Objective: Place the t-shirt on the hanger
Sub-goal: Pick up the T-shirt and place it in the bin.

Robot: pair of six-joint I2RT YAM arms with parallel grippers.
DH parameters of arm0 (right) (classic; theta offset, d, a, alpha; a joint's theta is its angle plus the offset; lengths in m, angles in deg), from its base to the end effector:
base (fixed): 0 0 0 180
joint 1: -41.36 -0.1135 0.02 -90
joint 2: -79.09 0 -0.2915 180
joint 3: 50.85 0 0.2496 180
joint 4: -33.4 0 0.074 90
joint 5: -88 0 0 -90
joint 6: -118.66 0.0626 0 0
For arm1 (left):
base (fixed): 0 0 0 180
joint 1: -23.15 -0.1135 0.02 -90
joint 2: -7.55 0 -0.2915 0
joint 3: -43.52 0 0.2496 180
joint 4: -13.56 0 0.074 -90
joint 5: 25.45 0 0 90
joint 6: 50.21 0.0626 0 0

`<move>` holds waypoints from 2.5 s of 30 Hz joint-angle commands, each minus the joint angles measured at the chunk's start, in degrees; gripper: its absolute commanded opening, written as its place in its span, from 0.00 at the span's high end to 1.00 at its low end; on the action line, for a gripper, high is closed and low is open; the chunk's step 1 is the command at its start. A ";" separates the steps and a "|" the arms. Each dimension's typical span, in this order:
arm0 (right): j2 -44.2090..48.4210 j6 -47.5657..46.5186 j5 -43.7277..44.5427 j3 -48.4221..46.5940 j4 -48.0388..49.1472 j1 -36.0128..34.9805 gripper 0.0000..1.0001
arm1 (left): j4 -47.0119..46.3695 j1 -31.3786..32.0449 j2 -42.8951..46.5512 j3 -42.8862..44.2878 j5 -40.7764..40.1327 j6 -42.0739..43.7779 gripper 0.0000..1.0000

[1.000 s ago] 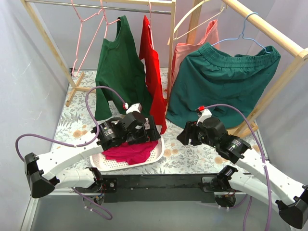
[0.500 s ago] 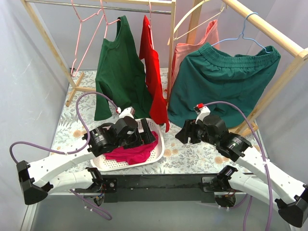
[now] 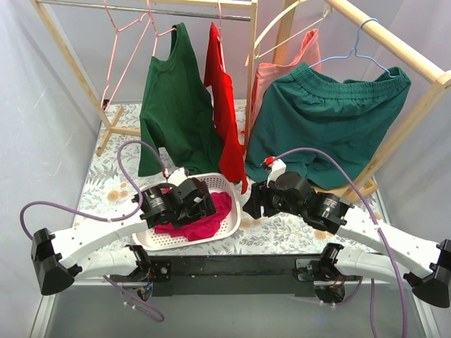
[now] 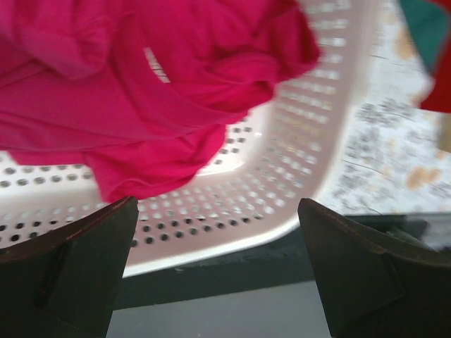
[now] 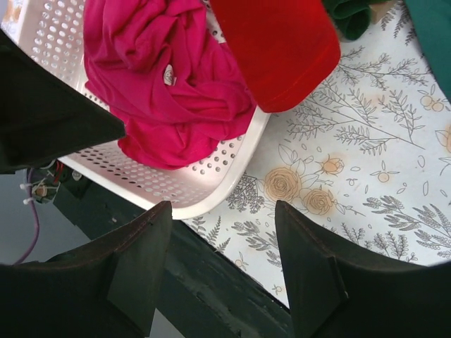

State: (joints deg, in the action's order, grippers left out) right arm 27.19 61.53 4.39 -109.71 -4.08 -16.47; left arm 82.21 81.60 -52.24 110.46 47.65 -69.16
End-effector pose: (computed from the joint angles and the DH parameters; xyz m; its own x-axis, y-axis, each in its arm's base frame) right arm 0.1152 0.1700 0.3040 -0.6560 -0.0298 -0.7542 -0.5169 0.7459 0.4201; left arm 0.1122 -0.1480 0.2788 -0.5532 -0.8285 -0.0867 -0.6761 0.5074 -0.5343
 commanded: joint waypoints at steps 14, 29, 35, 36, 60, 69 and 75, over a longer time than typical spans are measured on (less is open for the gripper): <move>1.10 0.63 1.52 -0.75 2.13 -0.19 0.35 | -11.33 -8.89 -19.56 -2.15 -0.50 7.61 0.46; -12.43 -4.38 -0.68 -8.13 4.94 -2.65 0.34 | -15.45 -8.89 -11.42 -3.55 3.28 14.28 1.00; -19.63 -6.23 -3.40 -11.91 7.40 -2.91 0.33 | -15.81 -8.89 -3.76 -4.17 6.27 15.69 1.00; -20.69 -6.23 -4.01 -12.26 8.27 -3.00 0.33 | -15.46 -8.89 -3.23 -4.17 6.36 15.52 1.00; -27.64 -1.31 -12.64 -9.82 19.26 -3.09 0.41 | -14.40 -8.89 6.61 -3.38 9.08 16.04 1.00; -24.22 -1.13 -0.80 -15.42 11.46 -3.09 0.99 | -11.24 -8.89 8.64 -2.94 7.86 15.35 0.94; -20.36 -0.52 10.21 -19.04 -4.19 -3.09 0.99 | -3.16 -8.89 7.32 -1.01 -2.59 9.28 0.55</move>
State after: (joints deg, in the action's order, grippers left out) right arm 3.06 60.39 6.36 -126.86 -0.04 -19.79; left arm 73.20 72.84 -44.83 106.90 52.28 -56.57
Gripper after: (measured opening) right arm 0.045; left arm 0.427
